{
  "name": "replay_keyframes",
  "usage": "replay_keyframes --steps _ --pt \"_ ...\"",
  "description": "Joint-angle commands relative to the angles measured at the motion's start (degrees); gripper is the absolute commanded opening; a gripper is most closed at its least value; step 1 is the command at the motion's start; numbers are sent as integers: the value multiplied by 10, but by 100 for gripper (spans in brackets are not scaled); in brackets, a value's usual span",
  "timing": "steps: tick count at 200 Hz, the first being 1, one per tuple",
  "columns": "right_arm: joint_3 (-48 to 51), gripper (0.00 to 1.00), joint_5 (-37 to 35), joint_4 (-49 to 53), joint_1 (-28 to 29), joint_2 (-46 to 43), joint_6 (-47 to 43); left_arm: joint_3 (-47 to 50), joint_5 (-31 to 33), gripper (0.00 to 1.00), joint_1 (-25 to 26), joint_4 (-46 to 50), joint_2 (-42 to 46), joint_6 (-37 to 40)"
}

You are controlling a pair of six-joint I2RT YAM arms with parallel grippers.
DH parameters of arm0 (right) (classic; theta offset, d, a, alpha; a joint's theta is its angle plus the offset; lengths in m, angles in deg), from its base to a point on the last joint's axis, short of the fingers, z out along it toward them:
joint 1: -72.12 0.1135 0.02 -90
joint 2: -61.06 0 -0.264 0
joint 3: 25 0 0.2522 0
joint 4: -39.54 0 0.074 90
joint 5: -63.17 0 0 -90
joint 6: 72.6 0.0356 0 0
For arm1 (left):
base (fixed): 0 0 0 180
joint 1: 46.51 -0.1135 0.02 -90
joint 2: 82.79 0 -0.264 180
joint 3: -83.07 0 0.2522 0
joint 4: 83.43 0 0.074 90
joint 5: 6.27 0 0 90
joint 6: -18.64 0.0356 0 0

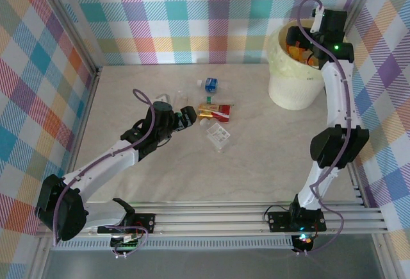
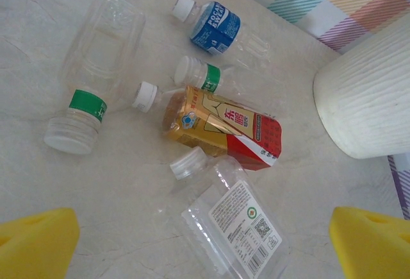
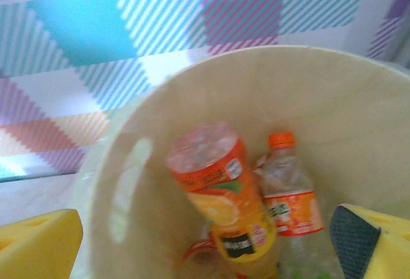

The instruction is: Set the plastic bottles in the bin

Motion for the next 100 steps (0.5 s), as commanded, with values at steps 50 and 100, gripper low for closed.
replay_keyframes --steps 50,100 --pt "191 100 178 -90 108 -135 18 1 -2 100 -10 9 -12 -26" --pt "387 100 133 -129 232 -215 -24 7 26 100 -17 37 -3 -54"
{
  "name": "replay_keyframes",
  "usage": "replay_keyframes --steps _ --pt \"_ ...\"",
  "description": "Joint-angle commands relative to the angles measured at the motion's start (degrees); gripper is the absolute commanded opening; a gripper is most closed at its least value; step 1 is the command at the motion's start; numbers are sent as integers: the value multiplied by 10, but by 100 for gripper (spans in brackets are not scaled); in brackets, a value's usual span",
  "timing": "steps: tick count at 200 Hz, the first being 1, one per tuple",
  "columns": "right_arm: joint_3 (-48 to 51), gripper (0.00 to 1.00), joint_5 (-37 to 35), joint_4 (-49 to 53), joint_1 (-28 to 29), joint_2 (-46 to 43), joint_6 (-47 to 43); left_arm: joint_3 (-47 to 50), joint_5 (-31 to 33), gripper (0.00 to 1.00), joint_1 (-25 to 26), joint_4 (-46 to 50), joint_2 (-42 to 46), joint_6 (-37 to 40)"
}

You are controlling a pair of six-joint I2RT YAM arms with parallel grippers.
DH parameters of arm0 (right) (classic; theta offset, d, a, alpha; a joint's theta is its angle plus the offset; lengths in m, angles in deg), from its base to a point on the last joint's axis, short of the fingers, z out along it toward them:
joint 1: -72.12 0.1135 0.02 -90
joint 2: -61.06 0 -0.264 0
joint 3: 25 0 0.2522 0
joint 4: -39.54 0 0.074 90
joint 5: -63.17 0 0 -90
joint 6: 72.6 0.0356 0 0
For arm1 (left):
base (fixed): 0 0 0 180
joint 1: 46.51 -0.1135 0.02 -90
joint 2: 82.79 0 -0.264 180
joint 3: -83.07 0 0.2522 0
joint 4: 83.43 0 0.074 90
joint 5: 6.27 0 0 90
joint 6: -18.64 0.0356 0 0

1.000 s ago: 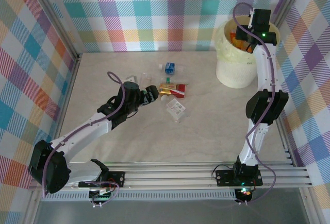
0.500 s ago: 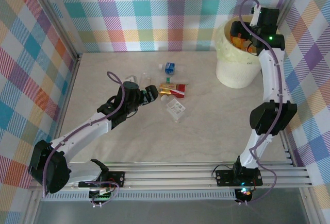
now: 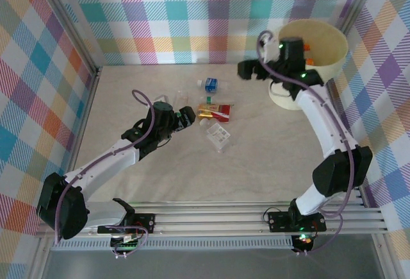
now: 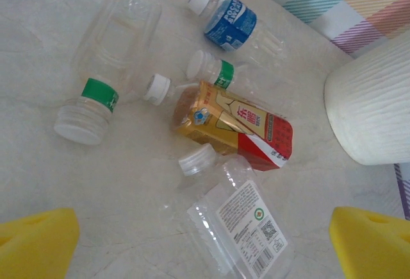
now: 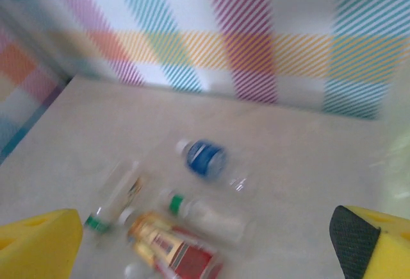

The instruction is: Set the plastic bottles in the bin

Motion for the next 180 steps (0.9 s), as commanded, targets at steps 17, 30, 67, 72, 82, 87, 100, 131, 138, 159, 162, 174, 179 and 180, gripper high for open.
replay_keyframes --steps 17,30,67,72,82,87,100,131,138,159,162,174,179,180 --pt "135 100 -19 -40 85 -56 -18 7 24 100 -14 28 8 -35" --pt "166 100 -22 -34 110 -61 -9 5 23 100 -16 30 7 -45" --pt "245 100 -43 -24 173 -56 -4 3 17 100 -18 26 -1 -70" --pt "251 100 -49 -24 180 -53 -2 2 17 100 -18 27 -3 -72" --pt "260 100 -51 -24 189 -43 1 1 16 100 -19 28 -6 -75" --pt "263 100 -52 -23 194 -38 1 0 15 100 -19 30 -9 -77" --pt "271 100 -69 -27 206 -25 4 -5 12 100 -20 35 -14 -78" --pt "281 100 -168 -49 251 7 7 -10 6 100 -20 38 -22 -81" --pt "285 100 -189 -58 257 14 11 -10 6 100 -20 39 -22 -81" --pt "292 100 -199 -68 262 35 25 -10 5 100 -20 42 -23 -82" --pt "292 100 -196 -67 262 37 26 -10 5 100 -21 43 -22 -81" --pt "292 100 -184 -64 266 48 29 -9 6 100 -21 44 -21 -80" --pt "292 100 -180 -63 267 52 27 -9 7 100 -21 45 -22 -79" --pt "292 100 -179 -63 268 53 27 -9 7 100 -21 46 -22 -79"
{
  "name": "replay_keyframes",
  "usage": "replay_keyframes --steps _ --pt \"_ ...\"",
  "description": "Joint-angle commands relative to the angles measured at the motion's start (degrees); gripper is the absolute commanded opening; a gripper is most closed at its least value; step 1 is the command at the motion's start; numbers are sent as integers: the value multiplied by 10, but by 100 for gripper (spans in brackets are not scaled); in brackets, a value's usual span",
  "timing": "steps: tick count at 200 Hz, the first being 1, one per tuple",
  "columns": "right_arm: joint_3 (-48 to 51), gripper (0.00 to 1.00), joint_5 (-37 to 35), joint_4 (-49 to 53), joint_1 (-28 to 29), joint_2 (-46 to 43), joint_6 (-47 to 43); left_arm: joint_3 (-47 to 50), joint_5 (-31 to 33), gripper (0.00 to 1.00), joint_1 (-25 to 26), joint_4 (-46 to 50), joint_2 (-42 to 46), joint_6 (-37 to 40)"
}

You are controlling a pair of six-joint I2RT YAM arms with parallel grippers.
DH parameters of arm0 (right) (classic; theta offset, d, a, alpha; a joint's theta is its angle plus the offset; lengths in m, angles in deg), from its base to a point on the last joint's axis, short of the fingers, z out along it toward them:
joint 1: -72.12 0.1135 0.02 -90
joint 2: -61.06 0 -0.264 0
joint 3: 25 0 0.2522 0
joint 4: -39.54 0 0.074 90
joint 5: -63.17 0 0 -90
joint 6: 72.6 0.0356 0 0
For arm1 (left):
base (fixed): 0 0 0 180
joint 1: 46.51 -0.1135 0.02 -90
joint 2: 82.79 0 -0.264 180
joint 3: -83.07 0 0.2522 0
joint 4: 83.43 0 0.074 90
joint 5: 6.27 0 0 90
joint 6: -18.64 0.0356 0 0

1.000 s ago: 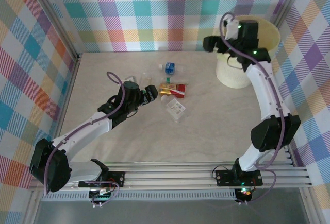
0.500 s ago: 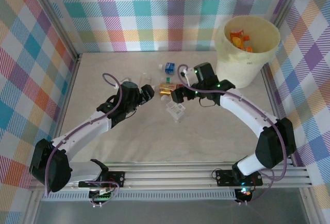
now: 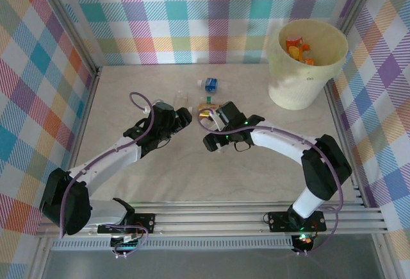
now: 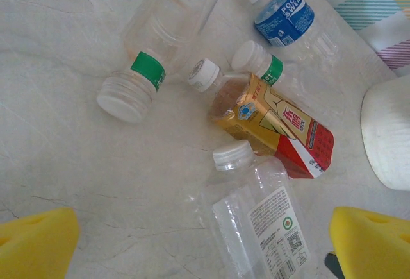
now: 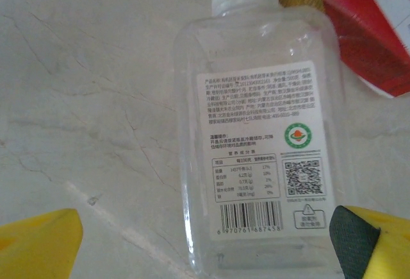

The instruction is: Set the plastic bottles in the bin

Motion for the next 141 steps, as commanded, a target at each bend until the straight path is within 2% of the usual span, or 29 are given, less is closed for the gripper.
replay_keyframes --steps 1,32,59,92,141 --pt "5 100 -9 -13 6 21 13 -10 -4 100 -10 13 1 -6" --pt "4 100 3 -7 13 35 5 -8 -3 100 -10 13 -1 -6" --pt "1 100 -43 -4 15 40 15 -9 -8 100 -10 12 -6 -6" --pt "-2 100 -45 -14 15 15 13 -10 -9 100 -11 13 -10 -6" --pt "1 100 -94 -12 15 20 -18 -10 -10 100 -11 13 -14 -7"
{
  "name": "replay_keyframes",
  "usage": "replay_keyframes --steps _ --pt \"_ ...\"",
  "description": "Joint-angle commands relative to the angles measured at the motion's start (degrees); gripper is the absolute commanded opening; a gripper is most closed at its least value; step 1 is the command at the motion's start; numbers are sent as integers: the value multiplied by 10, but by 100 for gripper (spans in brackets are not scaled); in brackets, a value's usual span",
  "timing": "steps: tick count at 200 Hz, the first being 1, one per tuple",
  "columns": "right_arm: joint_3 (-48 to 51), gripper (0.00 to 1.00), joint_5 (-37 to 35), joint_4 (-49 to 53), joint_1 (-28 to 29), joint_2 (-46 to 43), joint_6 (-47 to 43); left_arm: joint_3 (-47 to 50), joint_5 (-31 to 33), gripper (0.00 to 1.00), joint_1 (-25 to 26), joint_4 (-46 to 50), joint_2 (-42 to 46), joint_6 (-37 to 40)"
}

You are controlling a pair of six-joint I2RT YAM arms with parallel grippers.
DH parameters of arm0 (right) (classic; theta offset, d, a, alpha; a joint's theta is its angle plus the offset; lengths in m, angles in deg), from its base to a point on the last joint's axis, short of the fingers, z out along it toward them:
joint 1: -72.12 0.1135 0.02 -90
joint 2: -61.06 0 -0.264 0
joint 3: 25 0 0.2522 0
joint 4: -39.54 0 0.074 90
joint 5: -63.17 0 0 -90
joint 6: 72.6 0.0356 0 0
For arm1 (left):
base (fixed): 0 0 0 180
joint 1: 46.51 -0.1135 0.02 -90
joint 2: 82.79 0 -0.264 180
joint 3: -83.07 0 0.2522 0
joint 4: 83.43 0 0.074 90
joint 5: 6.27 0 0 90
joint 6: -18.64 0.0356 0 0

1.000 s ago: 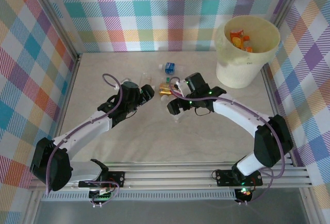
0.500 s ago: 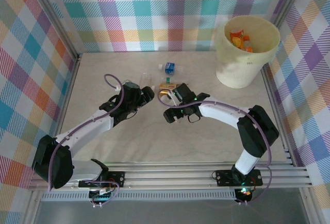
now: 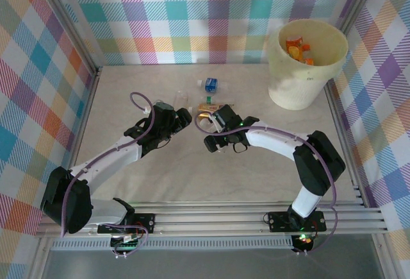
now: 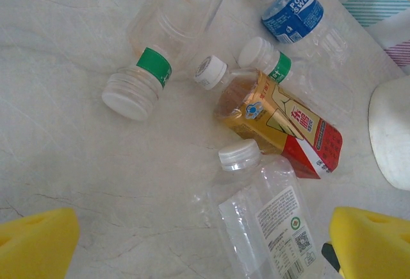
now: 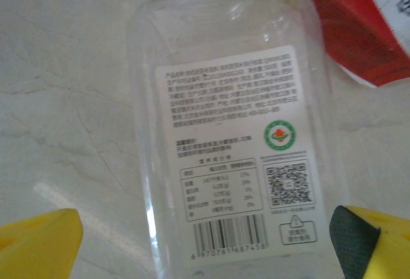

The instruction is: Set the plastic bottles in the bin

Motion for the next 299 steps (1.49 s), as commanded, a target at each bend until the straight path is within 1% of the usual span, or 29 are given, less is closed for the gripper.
replay_keyframes --steps 1,28,55,100,126,138,163,176,192,205,224,237,254,267,299 --pt "0 100 -34 -3 4 -8 -21 -9 -6 100 -8 10 -7 -7" --pt "-13 100 -51 15 3 19 -19 -11 -8 100 -8 11 -9 -7" --pt "-21 100 -54 22 4 45 -10 -10 -6 100 -8 13 -7 -6" --pt "-41 100 -5 44 4 75 -12 -7 -7 100 -9 13 -5 -6" --pt "-42 100 -6 43 4 71 -13 -5 -9 100 -9 12 -5 -5" --pt "-41 98 -12 44 4 68 -17 -5 -15 100 -9 6 -4 -3" --pt "-39 87 -16 44 3 61 -24 -3 -33 100 -9 -13 2 6" --pt "-37 82 -14 44 4 53 -31 -2 -44 100 -9 -25 9 14" --pt "-33 79 -9 42 4 34 -38 -3 -51 100 -9 -30 20 25" --pt "-22 78 8 27 3 8 -46 -6 -58 100 -9 -34 29 36" --pt "-2 76 42 0 4 -38 -57 -14 -87 100 -9 -45 40 62" --pt "3 75 49 -6 4 -63 -62 -20 -115 100 -10 -56 48 81" --pt "-1 73 43 -2 3 -88 -64 -32 -159 100 -11 -76 61 103" --pt "-5 71 37 -1 1 -108 -65 -42 -206 100 -10 -93 70 118" --pt "-7 70 23 -31 -13 -160 -50 -74 -303 100 -7 -118 86 148"
